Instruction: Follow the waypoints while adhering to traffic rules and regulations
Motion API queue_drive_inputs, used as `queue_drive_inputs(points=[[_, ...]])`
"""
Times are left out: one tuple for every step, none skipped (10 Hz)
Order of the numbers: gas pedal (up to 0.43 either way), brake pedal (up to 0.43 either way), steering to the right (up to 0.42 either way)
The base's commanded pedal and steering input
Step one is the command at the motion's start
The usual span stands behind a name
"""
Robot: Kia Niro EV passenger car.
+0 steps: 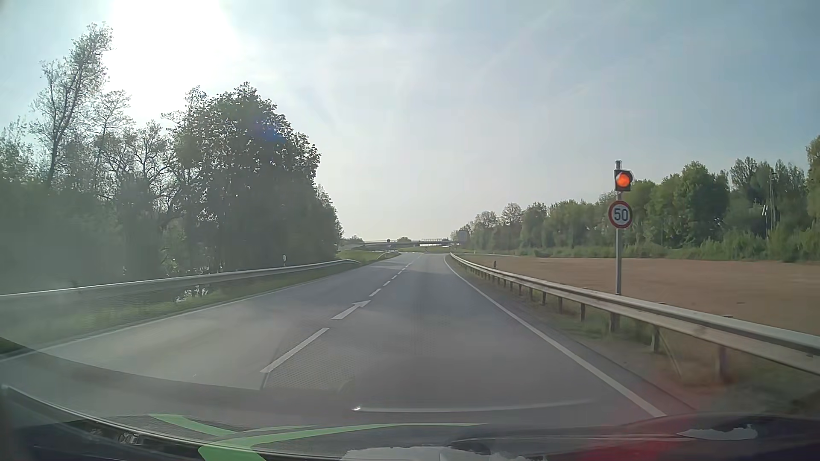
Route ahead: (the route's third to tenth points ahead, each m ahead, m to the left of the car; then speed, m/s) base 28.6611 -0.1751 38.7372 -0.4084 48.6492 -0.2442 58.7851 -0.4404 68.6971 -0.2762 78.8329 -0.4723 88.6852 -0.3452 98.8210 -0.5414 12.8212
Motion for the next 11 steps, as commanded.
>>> queue_drive_inputs(points=[[0.110,0.000,0.000],[0.110,0.000,0.000],[0.110,0.000,0.000],[0.110,0.000,0.000],[0.110,0.000,0.000],[0.110,0.000,0.000],[0.110,0.000,0.000],[0.110,0.000,-0.001],[0.110,0.000,0.000],[0.110,0.000,-0.001],[0.118,0.000,-0.001]])
